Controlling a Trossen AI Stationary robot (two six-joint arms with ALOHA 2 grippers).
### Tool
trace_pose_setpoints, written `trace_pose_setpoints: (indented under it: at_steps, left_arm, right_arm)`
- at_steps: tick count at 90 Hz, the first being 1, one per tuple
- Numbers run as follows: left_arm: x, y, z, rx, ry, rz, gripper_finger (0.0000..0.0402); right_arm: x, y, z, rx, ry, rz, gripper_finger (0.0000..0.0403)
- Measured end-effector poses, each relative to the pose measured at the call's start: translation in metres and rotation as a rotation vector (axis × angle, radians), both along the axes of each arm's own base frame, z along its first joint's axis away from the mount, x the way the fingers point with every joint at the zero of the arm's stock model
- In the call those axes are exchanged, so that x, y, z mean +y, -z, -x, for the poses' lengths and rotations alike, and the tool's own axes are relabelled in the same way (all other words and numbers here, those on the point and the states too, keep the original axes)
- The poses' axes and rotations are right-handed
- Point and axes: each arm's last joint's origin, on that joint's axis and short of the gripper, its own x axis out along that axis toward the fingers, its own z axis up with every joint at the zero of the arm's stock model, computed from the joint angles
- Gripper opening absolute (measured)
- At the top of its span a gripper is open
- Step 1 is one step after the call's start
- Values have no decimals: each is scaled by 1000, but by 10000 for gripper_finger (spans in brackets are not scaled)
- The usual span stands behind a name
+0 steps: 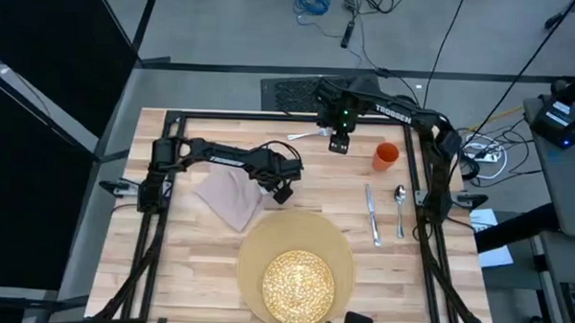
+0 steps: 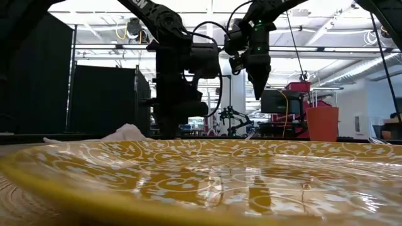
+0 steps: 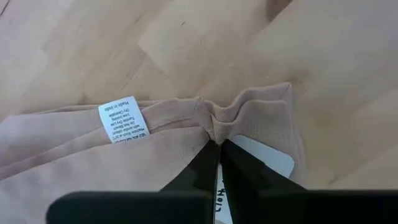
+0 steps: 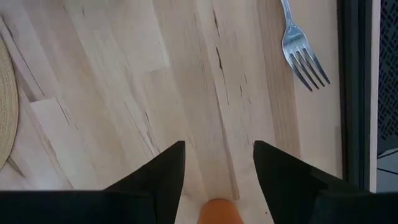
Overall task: Set table place
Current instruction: Fold the brown table napkin
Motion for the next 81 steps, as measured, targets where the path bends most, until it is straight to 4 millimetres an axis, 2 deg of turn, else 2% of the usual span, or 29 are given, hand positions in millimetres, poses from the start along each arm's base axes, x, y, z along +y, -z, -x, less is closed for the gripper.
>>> trace_pose_setpoints:
  at_steps: [33, 56, 67, 81]
  left_arm:
    - [-12, -4, -19, -178, 151, 97, 0]
    - [-13, -4, -19, -175, 164, 55, 2]
    - [-13, -4, -20, -180, 164, 68, 24]
    - [-13, -5, -20, -183, 163, 76, 78]
  right_arm:
    - [0, 0, 0, 0, 0, 0, 176]
    - [0, 0, 0, 0, 0, 0, 176]
    - [0, 0, 0, 0, 0, 0, 176]
    - [0, 0, 0, 0, 0, 0, 176]
